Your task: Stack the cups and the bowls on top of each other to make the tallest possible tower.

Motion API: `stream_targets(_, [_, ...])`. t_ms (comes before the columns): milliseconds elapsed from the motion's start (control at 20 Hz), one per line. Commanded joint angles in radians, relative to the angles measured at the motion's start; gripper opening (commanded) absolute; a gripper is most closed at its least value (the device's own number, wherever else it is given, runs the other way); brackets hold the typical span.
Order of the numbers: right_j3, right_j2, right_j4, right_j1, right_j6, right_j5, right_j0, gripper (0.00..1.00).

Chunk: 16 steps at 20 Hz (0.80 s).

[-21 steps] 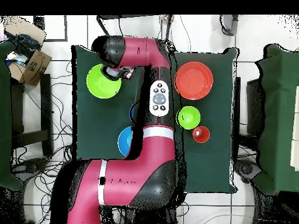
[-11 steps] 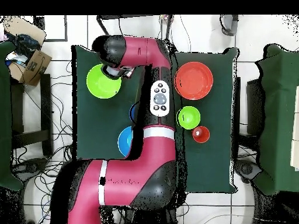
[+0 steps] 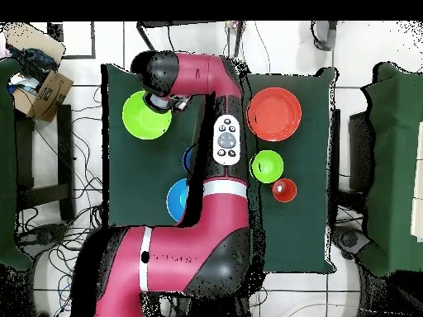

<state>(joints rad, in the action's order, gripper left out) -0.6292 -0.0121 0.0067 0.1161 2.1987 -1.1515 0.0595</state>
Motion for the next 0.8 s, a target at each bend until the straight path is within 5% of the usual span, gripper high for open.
stream_targets(50, [-0.176,-0.099,0.004,-0.001,-0.072,0.09,0.017,1.0])
stream_targets(800, [-0.161,-0.095,-0.005,-0.049,-0.066,0.132,0.025,1.0])
